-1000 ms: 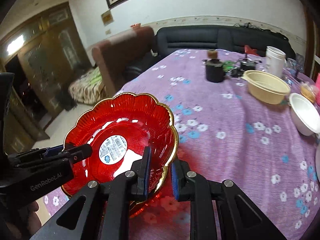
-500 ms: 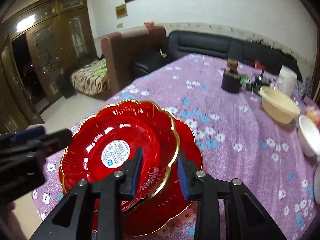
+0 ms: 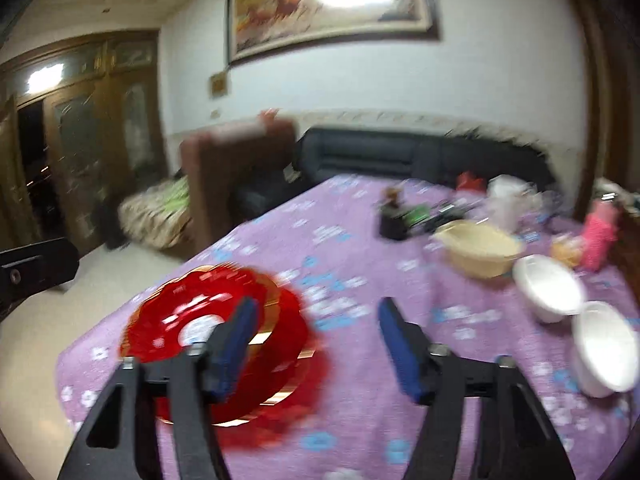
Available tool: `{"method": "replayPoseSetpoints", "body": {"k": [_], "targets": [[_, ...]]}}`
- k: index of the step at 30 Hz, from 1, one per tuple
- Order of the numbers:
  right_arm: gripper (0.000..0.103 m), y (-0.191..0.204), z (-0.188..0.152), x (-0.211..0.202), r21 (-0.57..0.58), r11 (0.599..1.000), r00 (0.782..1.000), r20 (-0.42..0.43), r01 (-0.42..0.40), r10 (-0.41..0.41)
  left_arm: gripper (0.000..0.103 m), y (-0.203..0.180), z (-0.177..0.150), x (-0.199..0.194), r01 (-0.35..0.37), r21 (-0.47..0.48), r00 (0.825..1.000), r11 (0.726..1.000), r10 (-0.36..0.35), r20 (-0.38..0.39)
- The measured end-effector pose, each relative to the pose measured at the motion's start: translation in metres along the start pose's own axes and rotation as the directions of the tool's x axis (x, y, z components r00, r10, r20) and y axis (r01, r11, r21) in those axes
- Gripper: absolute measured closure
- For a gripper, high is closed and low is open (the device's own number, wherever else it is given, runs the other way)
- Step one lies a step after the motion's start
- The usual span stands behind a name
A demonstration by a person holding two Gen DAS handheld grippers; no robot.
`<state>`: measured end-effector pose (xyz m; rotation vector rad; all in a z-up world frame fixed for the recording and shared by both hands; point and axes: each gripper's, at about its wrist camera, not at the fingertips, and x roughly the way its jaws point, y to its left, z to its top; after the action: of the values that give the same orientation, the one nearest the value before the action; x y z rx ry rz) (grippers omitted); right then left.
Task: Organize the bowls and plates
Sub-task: 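Lift the gold-rimmed red plate, lower it onto the other red plate, open both grippers, then move both grippers to the large white foam bowl and grasp its rim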
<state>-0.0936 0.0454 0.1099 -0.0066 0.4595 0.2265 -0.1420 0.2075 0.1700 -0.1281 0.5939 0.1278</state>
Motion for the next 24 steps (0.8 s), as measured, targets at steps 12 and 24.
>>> {"method": "replayPoseSetpoints", "body": {"k": [12, 24], "targets": [[0.011, -0.135, -0.023, -0.039, 0.185, 0.964, 0.981, -0.049, 0.193, -0.187, 0.021, -0.083, -0.027, 0.011, 0.161, 0.105, 0.984, 0.981, -0.151, -0.099], [0.017, -0.248, -0.033, -0.086, 0.270, 0.869, 0.910, -0.095, 0.414, -0.404, 0.021, -0.136, -0.049, 0.037, 0.285, 0.148, 0.943, 0.947, -0.249, -0.220]]}}
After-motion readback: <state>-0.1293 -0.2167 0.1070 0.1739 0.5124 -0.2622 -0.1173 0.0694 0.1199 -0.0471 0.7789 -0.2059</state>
